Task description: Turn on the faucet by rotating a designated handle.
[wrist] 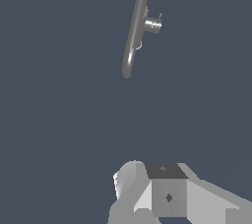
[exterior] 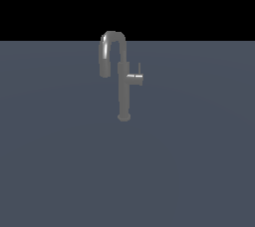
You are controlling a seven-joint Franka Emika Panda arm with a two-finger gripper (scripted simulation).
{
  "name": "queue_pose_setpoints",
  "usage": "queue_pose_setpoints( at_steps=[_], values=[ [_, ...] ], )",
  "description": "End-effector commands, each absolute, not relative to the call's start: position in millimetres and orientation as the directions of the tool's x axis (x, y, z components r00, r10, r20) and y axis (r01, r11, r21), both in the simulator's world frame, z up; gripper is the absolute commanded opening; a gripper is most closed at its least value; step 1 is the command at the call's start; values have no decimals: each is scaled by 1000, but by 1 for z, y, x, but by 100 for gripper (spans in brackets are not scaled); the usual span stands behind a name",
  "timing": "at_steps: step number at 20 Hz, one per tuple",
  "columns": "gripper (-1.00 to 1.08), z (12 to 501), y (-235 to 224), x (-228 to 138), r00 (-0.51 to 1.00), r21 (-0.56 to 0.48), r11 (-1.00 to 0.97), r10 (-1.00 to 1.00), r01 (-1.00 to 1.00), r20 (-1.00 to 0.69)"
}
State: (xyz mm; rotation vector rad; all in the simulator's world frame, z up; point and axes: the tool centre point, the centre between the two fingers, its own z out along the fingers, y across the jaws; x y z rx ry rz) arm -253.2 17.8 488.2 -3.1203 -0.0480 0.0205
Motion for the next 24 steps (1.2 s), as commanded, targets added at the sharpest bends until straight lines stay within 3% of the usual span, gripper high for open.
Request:
queue_pose_setpoints(
  at_steps=[1, 13, 24],
  values=[
    [-100, 488, 18, -253, 999, -21, -999, 31, 31, -13],
    [-100, 486, 20, -233, 998, -76, -997, -26, -31, -62],
    [-100, 476, 20, -179, 963, -210, -955, -166, -211, -211]
  ],
)
